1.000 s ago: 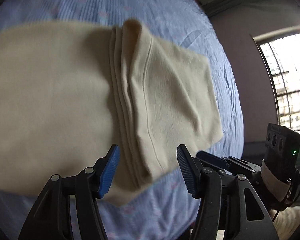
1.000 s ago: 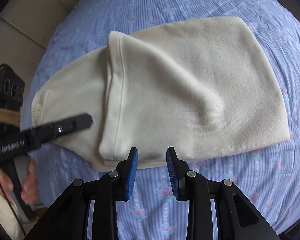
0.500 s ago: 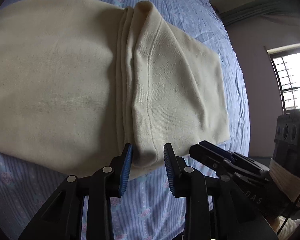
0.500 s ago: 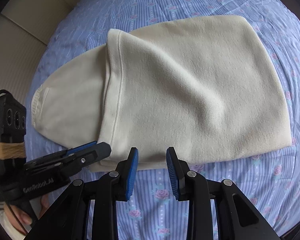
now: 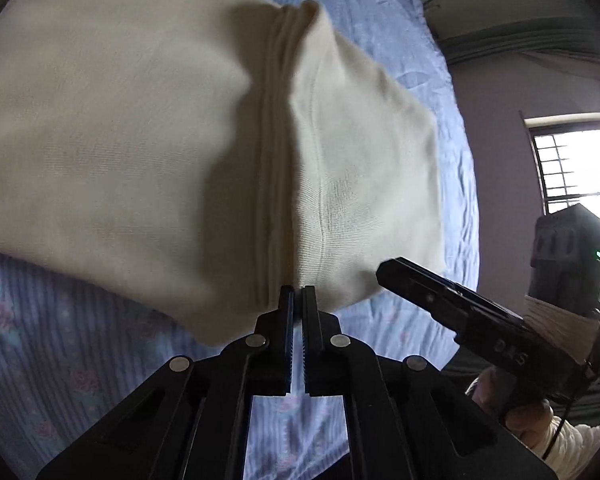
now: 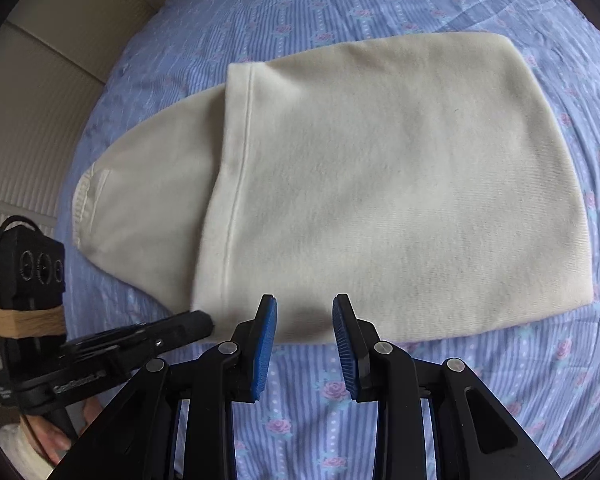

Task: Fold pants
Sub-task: 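Pinch the fold edge with the left tool and smooth it down, then open the left tool and lift both tools off the folded trousers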

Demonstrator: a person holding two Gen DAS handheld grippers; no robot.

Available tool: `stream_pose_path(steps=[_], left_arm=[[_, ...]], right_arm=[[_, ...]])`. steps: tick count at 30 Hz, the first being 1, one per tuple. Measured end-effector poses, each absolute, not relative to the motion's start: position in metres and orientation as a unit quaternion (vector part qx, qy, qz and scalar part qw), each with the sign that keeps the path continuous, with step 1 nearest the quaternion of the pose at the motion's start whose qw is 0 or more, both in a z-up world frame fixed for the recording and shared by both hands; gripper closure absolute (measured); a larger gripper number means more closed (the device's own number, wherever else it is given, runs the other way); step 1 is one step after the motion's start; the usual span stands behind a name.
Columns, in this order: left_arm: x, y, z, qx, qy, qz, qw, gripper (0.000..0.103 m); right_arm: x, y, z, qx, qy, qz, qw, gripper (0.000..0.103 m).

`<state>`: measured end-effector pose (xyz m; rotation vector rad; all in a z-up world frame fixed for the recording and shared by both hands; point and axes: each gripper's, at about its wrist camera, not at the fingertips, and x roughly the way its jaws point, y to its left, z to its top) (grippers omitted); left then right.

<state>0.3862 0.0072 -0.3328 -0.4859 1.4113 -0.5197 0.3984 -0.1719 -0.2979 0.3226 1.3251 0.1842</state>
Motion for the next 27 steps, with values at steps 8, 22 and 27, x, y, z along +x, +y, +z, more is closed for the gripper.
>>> stream_pose_path(steps=[8,22,27], left_arm=[[0.452,0.020,-0.293,-0.152,0.575,-0.213,0.775,0.059],[0.578,-0.030,-0.335,-0.119,0.600,-0.239,0.754,0.045],[0.582,-0.018,-0.342,-0.183,0.603,-0.241,0.738,0.085]], right_arm=[[0.399,-0.156,-0.309,0.166,0.619,0.103,0.761,0.072],[0.410,-0.133,-0.328,0.202,0.631,0.109,0.741,0.072],[0.413,-0.128,-0.337,0.222,0.637,0.103,0.731,0.072]])
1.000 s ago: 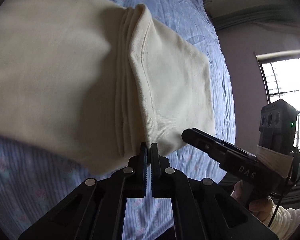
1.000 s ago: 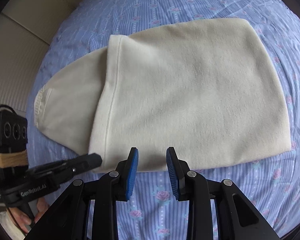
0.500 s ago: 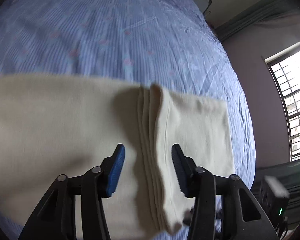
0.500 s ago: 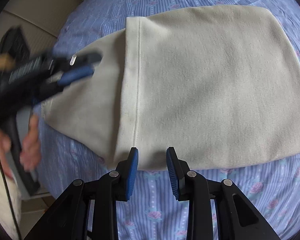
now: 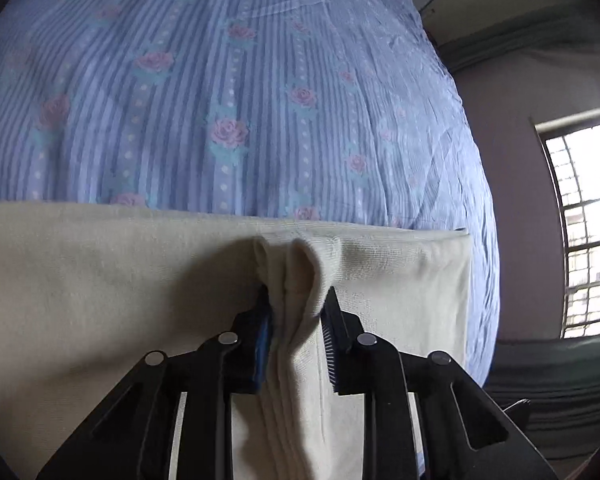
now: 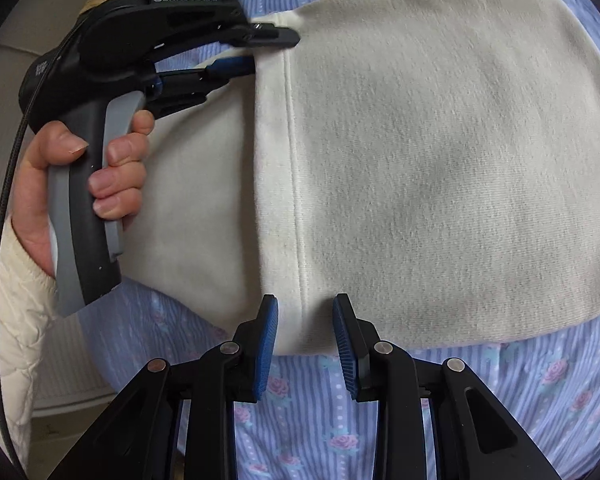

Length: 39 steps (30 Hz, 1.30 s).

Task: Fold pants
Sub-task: 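Open the left tool and lift both tools off the folded trousers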

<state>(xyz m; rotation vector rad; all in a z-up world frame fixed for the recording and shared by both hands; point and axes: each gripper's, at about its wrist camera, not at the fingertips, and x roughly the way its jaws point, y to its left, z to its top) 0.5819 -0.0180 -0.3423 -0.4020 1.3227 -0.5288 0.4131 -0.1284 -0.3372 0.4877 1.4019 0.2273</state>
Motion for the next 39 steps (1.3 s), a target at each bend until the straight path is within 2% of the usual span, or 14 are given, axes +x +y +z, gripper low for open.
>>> stream_pose_path(steps=[5,8,11,14,16,18,19,20,22,26,32,39], left_arm=[[0.579,-0.021,-0.315,-0.140,0.570,-0.277,0.761,0.087],[0.585,-0.027,-0.325,-0.117,0.589,-0.260,0.756,0.085],[0.586,-0.025,-0.324,-0.107,0.598,-0.237,0.758,0.073],[0.575,-0.006,-0.290,-0.070,0.557,-0.212,0.800,0.057],[0.562,0.017,-0.266,-0.067,0.534,-0.207,0.817,0.042],[0.548,0.046,-0.247,-0.063,0.525,-0.201,0.824,0.041],[0.539,0.063,-0.238,-0.061,0.520,-0.193,0.830,0.038],[0.527,0.083,-0.230,-0.060,0.514,-0.180,0.837,0.036],[0.507,0.116,-0.219,-0.082,0.507,-0.165,0.842,0.029],[0.461,0.195,-0.221,-0.188,0.503,-0.135,0.833,0.021],[0.403,0.283,-0.264,-0.309,0.492,-0.053,0.812,0.021],[0.394,0.320,-0.317,-0.374,0.499,-0.017,0.782,0.021]], right_arm=[[0.416,-0.118,-0.334,0.204,0.635,0.121,0.736,0.072],[0.420,-0.113,-0.338,0.201,0.642,0.118,0.730,0.071],[0.422,-0.109,-0.336,0.183,0.651,0.119,0.727,0.070],[0.416,-0.100,-0.323,0.205,0.651,0.158,0.714,0.071],[0.412,-0.093,-0.311,0.216,0.648,0.178,0.709,0.071],[0.409,-0.089,-0.294,0.217,0.635,0.179,0.719,0.070],[0.409,-0.089,-0.287,0.216,0.629,0.174,0.726,0.065],[0.410,-0.088,-0.279,0.216,0.621,0.166,0.735,0.055],[0.413,-0.086,-0.266,0.213,0.607,0.158,0.749,0.045],[0.430,-0.072,-0.251,0.183,0.595,0.148,0.769,0.043],[0.463,-0.020,-0.253,0.121,0.602,0.171,0.771,0.043],[0.482,0.033,-0.273,0.088,0.615,0.191,0.760,0.043]])
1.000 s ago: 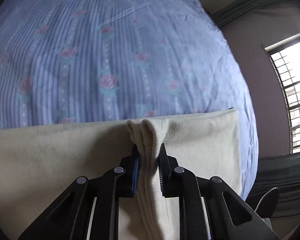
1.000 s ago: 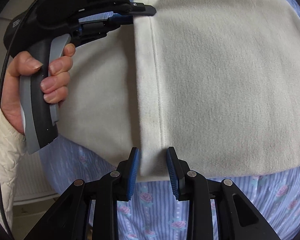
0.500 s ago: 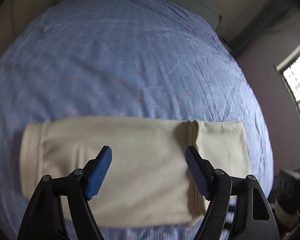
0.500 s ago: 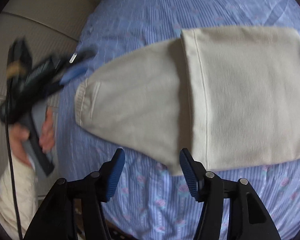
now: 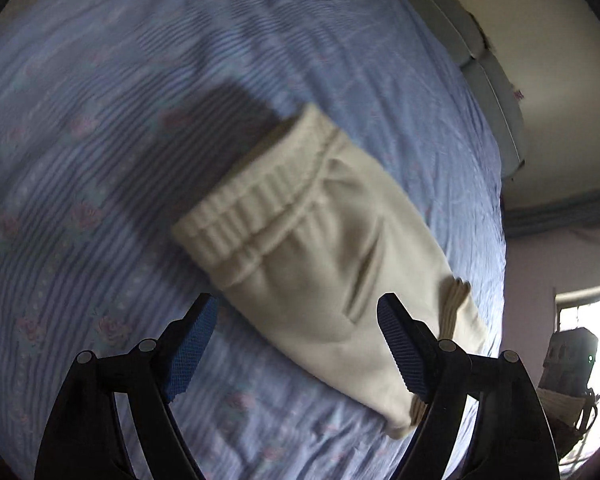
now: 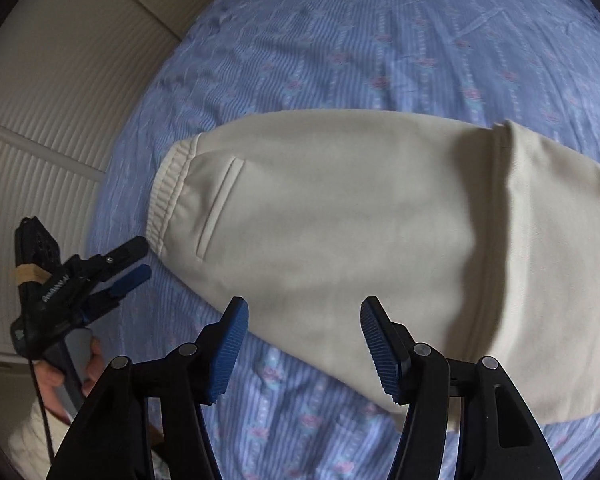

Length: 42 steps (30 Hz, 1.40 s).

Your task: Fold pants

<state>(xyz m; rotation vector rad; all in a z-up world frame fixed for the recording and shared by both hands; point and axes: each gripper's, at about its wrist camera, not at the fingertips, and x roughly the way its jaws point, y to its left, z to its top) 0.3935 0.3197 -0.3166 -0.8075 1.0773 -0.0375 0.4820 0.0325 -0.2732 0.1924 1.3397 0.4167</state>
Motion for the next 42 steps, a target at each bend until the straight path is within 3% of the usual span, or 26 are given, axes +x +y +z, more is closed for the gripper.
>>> stream_pose_path(steps=[7,8,9,12,15,18,23,25,27,37,42], left_arm=[[0.393,0.339,-0.364,-0.450,0.455,-0.026,0.768,0.025],[0.393,0.339,-0.367,-0.456,0.445,-0.032,0.770,0.029],[0.394,0.339,-0.368,-0.463,0.436,-0.040,0.771,0.044],[0.398,0.337,-0.362,-0.468,0.415,-0.055,0.778,0.061],[0.398,0.339,-0.355,-0.493,0.379,-0.072,0.780,0.062],[0.411,0.338,-0.367,-0.503,0.391,-0.057,0.769,0.051],[0.432,0.328,-0.378,-0.497,0.418,-0.012,0.760,0.055],[0.430,0.324,-0.366,-0.477,0.427,0.004,0.769,0.069],[0.426,0.314,-0.339,-0.429,0.431,0.010,0.794,0.076],[0.418,0.181,-0.175,-0.188,0.370,0.025,0.910,0.077],[0.411,0.099,-0.130,-0.133,0.351,0.001,0.927,0.077]], right_arm=[[0.480,0.063,-0.283,0.064,0.619,0.205,0.756,0.043],[0.479,0.066,-0.284,0.058,0.618,0.209,0.756,0.043],[0.479,0.068,-0.286,0.055,0.617,0.213,0.755,0.043],[0.481,0.070,-0.288,0.059,0.612,0.213,0.759,0.043],[0.487,0.065,-0.291,0.070,0.608,0.201,0.765,0.043],[0.494,0.059,-0.294,0.080,0.612,0.188,0.764,0.043],[0.496,0.051,-0.293,0.085,0.610,0.175,0.768,0.043],[0.495,0.045,-0.290,0.086,0.610,0.173,0.769,0.043],[0.491,0.032,-0.283,0.098,0.607,0.171,0.770,0.043],[0.455,-0.089,-0.221,0.129,0.549,0.130,0.815,0.043],[0.429,-0.162,-0.196,0.165,0.526,0.099,0.828,0.043]])
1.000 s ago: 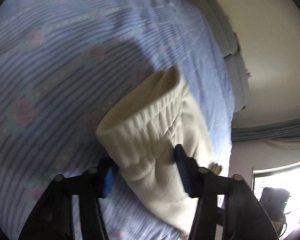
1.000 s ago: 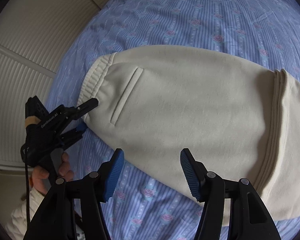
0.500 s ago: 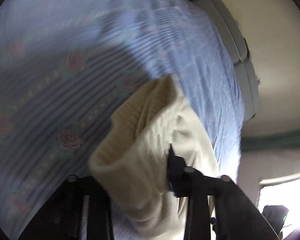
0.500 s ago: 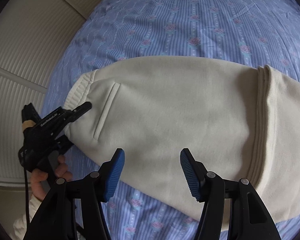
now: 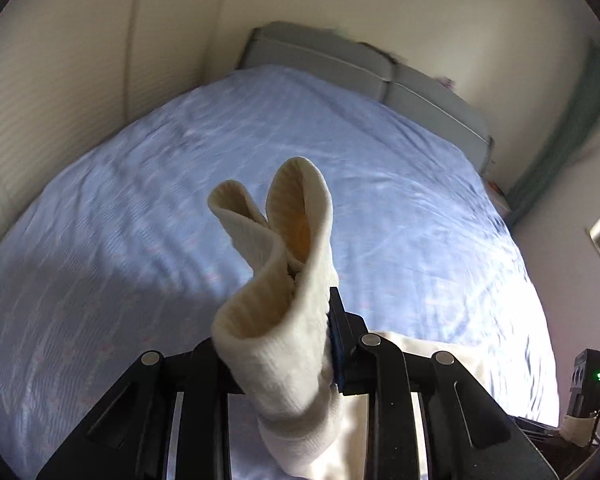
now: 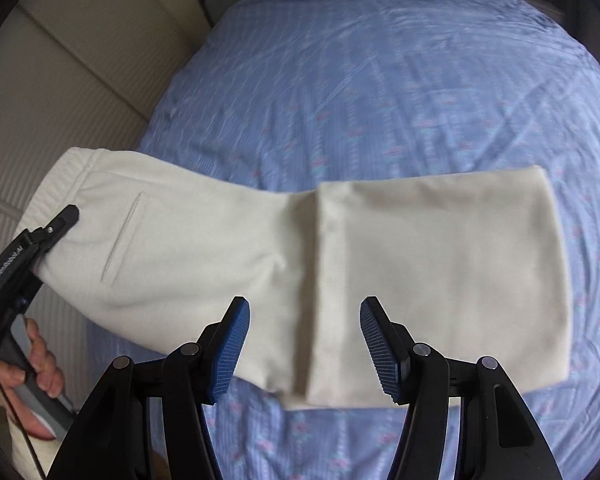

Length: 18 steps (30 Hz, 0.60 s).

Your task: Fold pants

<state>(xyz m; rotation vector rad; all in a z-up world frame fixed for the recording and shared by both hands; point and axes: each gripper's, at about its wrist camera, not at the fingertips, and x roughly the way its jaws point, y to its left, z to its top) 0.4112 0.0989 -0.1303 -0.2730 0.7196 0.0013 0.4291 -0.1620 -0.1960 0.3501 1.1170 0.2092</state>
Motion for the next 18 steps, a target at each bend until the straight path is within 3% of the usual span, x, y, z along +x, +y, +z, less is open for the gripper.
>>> stream_pose_path(steps=[8,18], left_arm=[[0.434,-0.034,-0.107,-0.074,0.371,-0.058,0.924,0.077],[0.462,-0.192,-0.174,-0.006,0.462,-0.066,0.884,0.077]], right_arm=[[0.399,-0.250,-0.188,0.214,0.499,0.070,0.837,0.043],[0.378,-0.358,-0.195,0.255,0.494,0.028,0.830,0.043]])
